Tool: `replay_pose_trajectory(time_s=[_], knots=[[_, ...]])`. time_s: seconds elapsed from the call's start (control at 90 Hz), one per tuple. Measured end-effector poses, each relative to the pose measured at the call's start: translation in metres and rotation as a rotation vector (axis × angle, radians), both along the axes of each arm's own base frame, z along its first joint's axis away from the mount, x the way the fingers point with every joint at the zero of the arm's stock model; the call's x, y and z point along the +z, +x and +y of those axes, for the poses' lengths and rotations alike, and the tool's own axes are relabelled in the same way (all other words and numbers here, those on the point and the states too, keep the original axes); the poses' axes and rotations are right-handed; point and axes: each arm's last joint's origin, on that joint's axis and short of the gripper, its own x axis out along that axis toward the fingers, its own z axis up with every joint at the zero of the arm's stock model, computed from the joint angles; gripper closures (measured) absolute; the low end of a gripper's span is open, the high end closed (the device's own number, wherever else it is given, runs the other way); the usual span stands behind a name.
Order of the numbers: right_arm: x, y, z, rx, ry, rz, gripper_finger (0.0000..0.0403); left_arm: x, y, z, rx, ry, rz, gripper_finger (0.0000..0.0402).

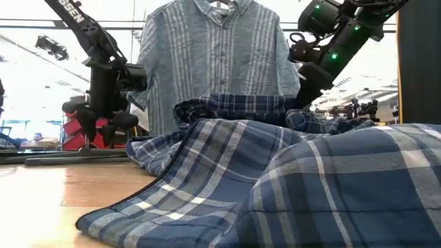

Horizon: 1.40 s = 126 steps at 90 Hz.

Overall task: Hang clothes
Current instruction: Insert the black hanger into the blue shirt

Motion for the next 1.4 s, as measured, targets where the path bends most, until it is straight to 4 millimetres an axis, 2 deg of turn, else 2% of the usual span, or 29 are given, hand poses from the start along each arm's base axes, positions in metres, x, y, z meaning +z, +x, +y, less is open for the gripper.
replay_pose_trajectory(time_s=[0.2, 0.378, 0.844, 1.2, 1.4], knots=[[0.000, 0.000, 0.000, 0.006, -0.004, 0.003, 0.0403, -0.003, -0.009, 0.012, 0.009, -0.036, -0.060, 0.0207], [0.000, 0.000, 0.000, 0.019, 0.005, 0.001, 0.0403, -0.004, -0.011, 0.013, 0.017, -0.047, -0.060, 0.0203], [0.001, 0.002, 0.001, 0.035, 0.013, -0.024, 0.0403, -0.007, -0.010, 0.014, 0.085, -0.061, -0.076, 0.0136], [0.001, 0.003, 0.002, 0.065, 0.031, -0.028, 0.0403, -0.021, 0.000, 0.030, 0.188, -0.194, 0.037, 0.0142], [0.001, 0.003, 0.002, 0.088, 0.032, -0.026, 0.0403, -0.033, 0.003, 0.038, 0.198, -0.296, 0.006, 0.0143]])
